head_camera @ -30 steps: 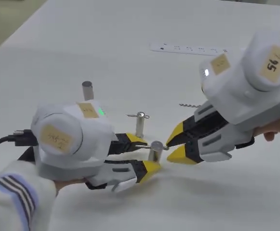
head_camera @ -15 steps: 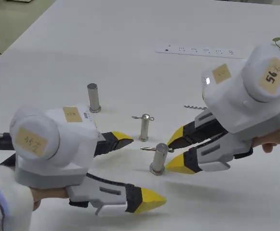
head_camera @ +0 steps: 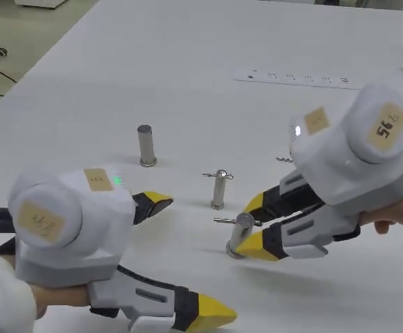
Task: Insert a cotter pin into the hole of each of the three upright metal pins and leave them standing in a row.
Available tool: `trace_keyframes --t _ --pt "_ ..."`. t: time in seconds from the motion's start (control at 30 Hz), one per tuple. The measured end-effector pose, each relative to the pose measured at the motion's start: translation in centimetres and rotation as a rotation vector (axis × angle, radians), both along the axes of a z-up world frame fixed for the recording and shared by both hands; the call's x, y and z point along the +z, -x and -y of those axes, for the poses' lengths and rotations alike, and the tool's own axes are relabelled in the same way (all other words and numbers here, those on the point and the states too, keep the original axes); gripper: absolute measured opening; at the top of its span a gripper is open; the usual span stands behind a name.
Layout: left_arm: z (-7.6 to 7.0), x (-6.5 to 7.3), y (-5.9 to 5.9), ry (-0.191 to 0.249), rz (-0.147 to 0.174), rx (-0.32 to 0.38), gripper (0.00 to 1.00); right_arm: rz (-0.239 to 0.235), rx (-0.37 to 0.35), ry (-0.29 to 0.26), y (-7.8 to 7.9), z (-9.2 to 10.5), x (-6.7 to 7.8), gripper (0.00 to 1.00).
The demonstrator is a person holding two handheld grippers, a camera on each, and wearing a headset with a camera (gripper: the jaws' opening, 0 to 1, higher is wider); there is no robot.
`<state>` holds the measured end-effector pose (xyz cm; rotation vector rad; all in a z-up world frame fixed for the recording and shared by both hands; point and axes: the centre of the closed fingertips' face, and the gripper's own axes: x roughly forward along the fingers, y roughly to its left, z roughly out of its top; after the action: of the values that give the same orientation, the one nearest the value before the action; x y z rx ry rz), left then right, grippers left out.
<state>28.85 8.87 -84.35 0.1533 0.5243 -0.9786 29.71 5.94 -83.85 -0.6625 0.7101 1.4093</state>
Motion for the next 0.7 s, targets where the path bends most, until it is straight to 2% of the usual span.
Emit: trace_keyframes --t 0.17,0.3,0.4,0.5,0.6,0.7 --pt "-0.6 0.1 0.1 0.001 -0.002 0.025 0.99 0.005 -0.004 -0.009 -0.3 -0.3 0.0 0.17" --pt "-1.1 0.2 0.1 0.007 -0.016 0.05 0.99 0.005 0.001 -0.013 -0.3 -0.4 0.0 0.16" --pt "-1.5 0.4 0.1 0.008 -0.012 0.06 0.99 -0.005 -0.004 -0.014 -0.3 -0.4 0.0 0.16" --pt "-1.8 0.6 0.2 0.008 -0.009 0.07 0.99 0.007 0.012 -0.013 -0.3 -0.4 0.0 0.16" --pt "-2.1 0.7 0.3 0.0 -0.006 0.072 0.99 0.007 0.024 -0.013 -0.2 -0.4 -0.1 0.16" --pt "-2.4 0.2 0.7 -0.034 -0.018 0.063 0.99 0.011 0.035 -0.01 -0.2 -0.4 -0.1 0.15"
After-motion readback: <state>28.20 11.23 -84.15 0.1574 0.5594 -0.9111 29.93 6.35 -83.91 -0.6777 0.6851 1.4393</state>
